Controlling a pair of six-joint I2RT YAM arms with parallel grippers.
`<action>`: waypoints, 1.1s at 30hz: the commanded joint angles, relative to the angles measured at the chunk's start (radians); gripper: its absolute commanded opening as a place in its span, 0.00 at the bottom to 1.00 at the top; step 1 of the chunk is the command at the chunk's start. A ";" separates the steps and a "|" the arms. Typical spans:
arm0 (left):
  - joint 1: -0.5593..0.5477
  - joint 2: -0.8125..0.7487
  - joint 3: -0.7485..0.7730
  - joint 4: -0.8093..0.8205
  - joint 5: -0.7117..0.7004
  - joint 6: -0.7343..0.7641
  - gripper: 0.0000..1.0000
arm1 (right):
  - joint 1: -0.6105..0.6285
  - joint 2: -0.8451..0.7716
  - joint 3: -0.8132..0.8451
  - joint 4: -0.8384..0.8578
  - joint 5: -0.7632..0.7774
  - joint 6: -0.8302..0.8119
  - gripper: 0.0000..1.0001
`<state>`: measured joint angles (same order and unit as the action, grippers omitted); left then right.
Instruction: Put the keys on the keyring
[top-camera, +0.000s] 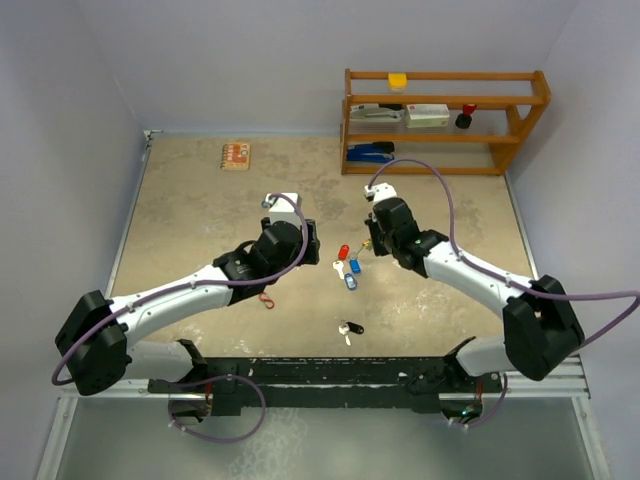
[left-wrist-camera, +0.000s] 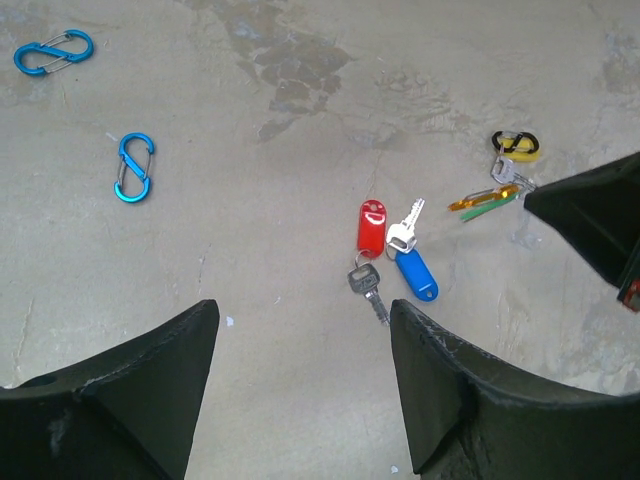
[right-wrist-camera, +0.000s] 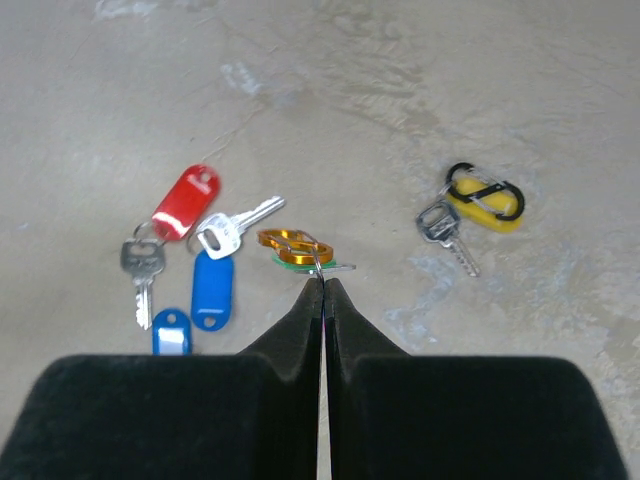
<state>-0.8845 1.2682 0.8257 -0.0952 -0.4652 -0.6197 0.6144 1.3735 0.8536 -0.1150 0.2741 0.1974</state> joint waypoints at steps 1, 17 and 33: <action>0.001 -0.021 -0.008 0.030 0.005 -0.011 0.67 | -0.061 0.034 0.092 0.038 0.010 0.029 0.00; 0.002 -0.030 -0.021 0.017 -0.007 -0.026 0.67 | -0.202 0.205 0.240 0.052 0.044 0.051 0.04; 0.002 -0.024 0.018 -0.040 -0.103 -0.041 0.68 | -0.089 0.076 0.171 -0.077 -0.012 0.053 0.63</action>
<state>-0.8845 1.2655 0.8040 -0.1104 -0.4957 -0.6373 0.4191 1.5265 1.0611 -0.1253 0.2867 0.2440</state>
